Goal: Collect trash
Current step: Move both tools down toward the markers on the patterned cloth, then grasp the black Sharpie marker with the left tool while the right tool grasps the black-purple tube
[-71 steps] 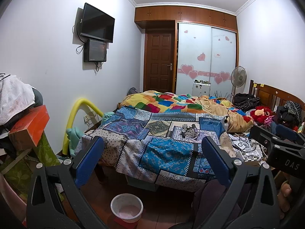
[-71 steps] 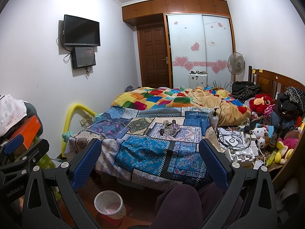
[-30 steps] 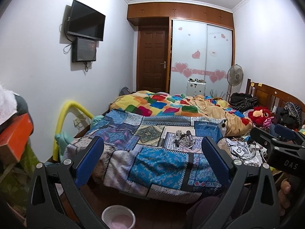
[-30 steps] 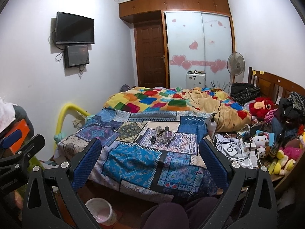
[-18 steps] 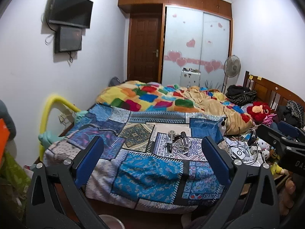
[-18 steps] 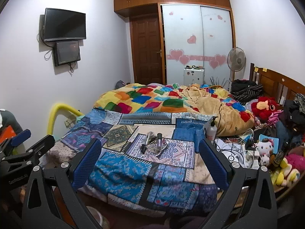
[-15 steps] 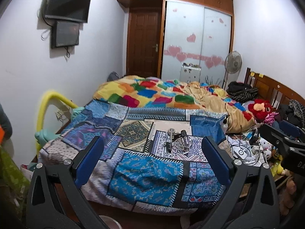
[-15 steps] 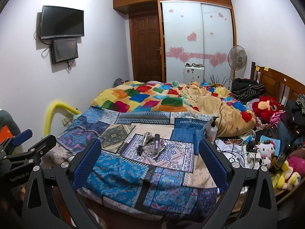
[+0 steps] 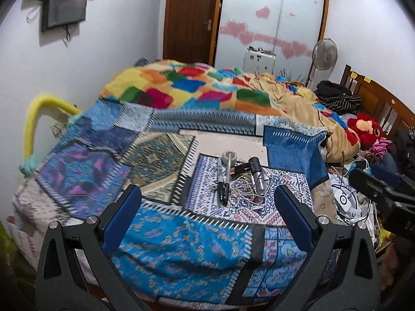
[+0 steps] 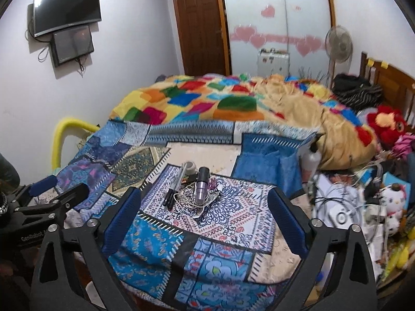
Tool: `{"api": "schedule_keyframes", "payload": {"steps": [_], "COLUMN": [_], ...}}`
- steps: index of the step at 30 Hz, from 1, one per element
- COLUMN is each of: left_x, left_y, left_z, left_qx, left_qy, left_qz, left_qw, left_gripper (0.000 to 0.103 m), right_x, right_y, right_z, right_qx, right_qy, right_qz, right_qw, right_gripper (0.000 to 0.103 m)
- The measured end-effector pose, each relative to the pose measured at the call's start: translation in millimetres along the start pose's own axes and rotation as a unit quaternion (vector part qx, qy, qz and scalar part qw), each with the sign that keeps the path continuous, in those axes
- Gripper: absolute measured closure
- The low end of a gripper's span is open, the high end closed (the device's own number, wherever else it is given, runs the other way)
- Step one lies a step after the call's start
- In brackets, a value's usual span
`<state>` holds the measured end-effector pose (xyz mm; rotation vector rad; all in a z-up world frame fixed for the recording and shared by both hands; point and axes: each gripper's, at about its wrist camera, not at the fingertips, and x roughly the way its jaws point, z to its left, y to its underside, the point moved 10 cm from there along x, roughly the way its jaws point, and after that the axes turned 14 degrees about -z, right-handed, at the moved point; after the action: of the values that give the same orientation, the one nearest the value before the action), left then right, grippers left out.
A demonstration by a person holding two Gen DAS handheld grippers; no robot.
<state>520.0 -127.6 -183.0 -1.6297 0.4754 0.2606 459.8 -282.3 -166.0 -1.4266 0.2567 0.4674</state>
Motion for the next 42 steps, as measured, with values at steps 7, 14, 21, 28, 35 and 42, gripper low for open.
{"api": "schedule_keyframes", "payload": {"steps": [7, 14, 21, 28, 35, 42], "left_x": [78.7, 140.4, 193.9, 221.7, 230.8, 238.0], "left_y": [27.7, 54.2, 67.4, 82.7, 91.9, 91.5], "left_z": [4.2, 4.7, 6.1, -3.2, -5.0, -11.6], "left_qx": [-0.013, -0.035, -0.074, -0.072, -0.076, -0.043], "left_qy": [0.004, 0.024, 0.041, 0.053, 0.062, 0.049], "left_qz": [0.054, 0.1, 0.138, 0.175, 0.195, 0.201], "left_qw": [0.9984, 0.9941, 0.9869, 0.9806, 0.9758, 0.9774], "left_gripper": [0.0, 0.004, 0.033, 0.052, 0.071, 0.072], "right_x": [74.5, 126.4, 163.3, 179.3, 187.7, 191.1], "right_y": [25.4, 28.6, 50.7, 68.8, 71.5, 74.8], "right_z": [-20.7, -30.6, -25.1, -17.6, -10.0, -6.0], "right_qx": [0.04, 0.068, 0.095, 0.109, 0.104, 0.089], "right_qy": [-0.025, -0.048, -0.08, -0.094, -0.104, -0.101], "right_qz": [0.071, 0.098, 0.143, 0.167, 0.173, 0.177], "right_qw": [0.996, 0.992, 0.982, 0.975, 0.974, 0.975], "right_gripper": [0.033, 0.044, 0.064, 0.074, 0.078, 0.078]}}
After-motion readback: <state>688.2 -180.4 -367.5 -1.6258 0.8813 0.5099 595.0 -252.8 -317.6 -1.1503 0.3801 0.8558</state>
